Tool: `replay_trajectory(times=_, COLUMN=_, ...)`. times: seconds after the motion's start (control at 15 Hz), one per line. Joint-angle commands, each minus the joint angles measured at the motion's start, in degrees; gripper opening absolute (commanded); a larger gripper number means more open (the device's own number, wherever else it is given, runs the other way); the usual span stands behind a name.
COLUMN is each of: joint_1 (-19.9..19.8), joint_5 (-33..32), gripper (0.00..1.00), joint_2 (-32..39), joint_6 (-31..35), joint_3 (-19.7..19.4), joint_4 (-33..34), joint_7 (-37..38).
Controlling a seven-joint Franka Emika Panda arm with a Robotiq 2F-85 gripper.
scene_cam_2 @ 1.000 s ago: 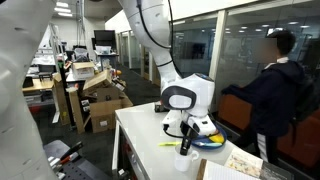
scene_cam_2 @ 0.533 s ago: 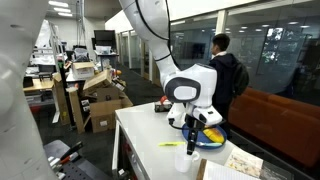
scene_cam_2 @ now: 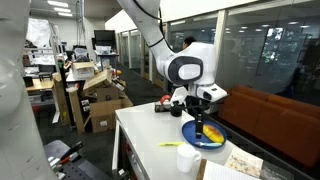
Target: Move the white cup to the right
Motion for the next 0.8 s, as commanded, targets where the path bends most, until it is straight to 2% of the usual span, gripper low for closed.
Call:
replay_trajectory(times=0.0, joint_1=1.6, joint_5=-5.5, gripper=0.69, joint_2=-4.5, joint_6=-1.4, joint_3=-1.3, joint_4=-1.8, joint_7=3.3)
replay_trajectory(times=0.27, joint_1=2.7, joint_5=-10.6, gripper=0.66, joint_2=-10.5, joint_6=-2.7, joint_3=1.8, joint_4=-3.4, joint_7=1.4)
replay_trajectory(times=0.4, joint_1=3.4, joint_5=-13.0, gripper=0.57, joint_2=-13.8, joint_6=-4.1, joint_3=4.4, joint_4=-4.2, joint_7=-0.3)
replay_trajectory(times=0.47, joint_1=3.6, joint_5=-13.9, gripper=0.57, joint_2=-15.3, joint_6=-4.6, joint_3=5.8, joint_4=-4.7, joint_7=-1.2)
replay_trajectory(times=0.53, joint_1=3.9, joint_5=-14.4, gripper=0.51, joint_2=-16.9, joint_6=-5.4, joint_3=7.5, joint_4=-5.1, joint_7=-2.7)
replay_trajectory(times=0.67, joint_1=4.4, joint_5=-14.1, gripper=0.69, joint_2=-19.8, joint_6=-7.5, joint_3=10.6, joint_4=-5.9, joint_7=-6.4)
replay_trajectory(times=0.73, joint_1=4.7, joint_5=-13.9, gripper=0.69, joint_2=-21.1, joint_6=-8.7, joint_3=12.0, joint_4=-6.4, joint_7=-8.2)
